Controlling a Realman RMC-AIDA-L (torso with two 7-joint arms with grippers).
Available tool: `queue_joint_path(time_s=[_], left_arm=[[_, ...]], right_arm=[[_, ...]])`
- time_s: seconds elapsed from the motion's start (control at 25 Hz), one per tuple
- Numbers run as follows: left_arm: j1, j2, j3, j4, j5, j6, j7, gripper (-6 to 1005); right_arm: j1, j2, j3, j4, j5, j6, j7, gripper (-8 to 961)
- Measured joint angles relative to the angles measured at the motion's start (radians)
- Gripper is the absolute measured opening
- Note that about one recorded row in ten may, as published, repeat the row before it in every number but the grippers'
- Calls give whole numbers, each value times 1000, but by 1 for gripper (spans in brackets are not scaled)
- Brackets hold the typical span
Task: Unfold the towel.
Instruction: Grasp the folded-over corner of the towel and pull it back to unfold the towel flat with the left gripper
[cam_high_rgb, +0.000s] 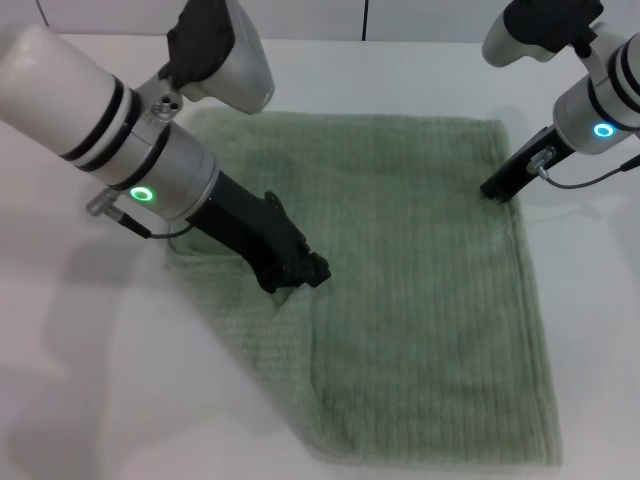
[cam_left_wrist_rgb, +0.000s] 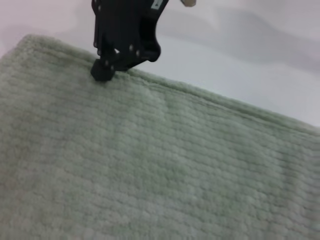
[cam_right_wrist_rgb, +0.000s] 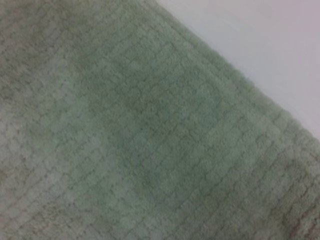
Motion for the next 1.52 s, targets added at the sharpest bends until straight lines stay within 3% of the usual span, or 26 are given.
queue_joint_path(time_s=[0.24,0.68,1.0,1.52], left_arm=[[22,0,-65,50,8,71,8,44],[40,35,-182,58,15,173,26,44],[45,53,-187,55,15,211,13,45],[54,55,-236,81,26,290,-1,44]], right_arm=[[2,2,0,0,-6,0,0,0],[4,3,0,0,-7,0,-8,-1],[6,3,0,0,-7,0,-11,-1],[6,3,0,6,-7,-1,-11,0]])
